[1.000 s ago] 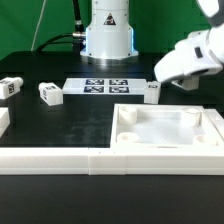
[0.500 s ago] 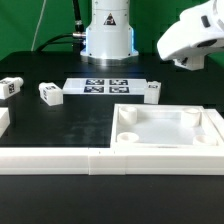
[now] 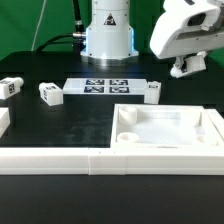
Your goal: Assemble one leg
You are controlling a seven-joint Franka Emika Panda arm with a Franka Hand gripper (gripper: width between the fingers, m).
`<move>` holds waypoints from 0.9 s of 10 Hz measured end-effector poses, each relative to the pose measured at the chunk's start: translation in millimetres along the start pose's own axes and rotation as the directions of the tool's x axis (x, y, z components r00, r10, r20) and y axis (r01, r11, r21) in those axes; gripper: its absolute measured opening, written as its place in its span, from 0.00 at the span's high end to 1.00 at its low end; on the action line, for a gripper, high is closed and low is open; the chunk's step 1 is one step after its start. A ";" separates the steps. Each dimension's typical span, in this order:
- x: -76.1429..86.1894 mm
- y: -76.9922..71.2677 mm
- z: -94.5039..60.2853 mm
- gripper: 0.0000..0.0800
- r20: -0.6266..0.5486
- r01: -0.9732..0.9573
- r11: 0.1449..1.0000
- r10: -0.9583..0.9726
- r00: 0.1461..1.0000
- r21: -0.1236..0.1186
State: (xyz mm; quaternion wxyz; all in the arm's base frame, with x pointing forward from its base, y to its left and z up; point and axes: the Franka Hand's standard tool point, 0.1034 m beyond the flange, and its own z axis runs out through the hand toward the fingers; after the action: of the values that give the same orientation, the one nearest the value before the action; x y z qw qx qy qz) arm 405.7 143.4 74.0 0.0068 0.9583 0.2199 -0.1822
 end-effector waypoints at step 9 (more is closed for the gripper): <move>32.0 50.6 -44.1 0.64 -0.511 0.026 0.996 -0.067 0.857 -0.088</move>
Offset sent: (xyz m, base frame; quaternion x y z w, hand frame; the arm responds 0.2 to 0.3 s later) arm 0.0000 0.0000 0.0000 0.0000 0.2377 0.0000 0.9713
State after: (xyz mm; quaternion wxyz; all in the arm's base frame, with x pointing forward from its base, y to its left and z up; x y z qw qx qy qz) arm 469.2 115.2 100.5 -0.0191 0.9656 0.2437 0.0882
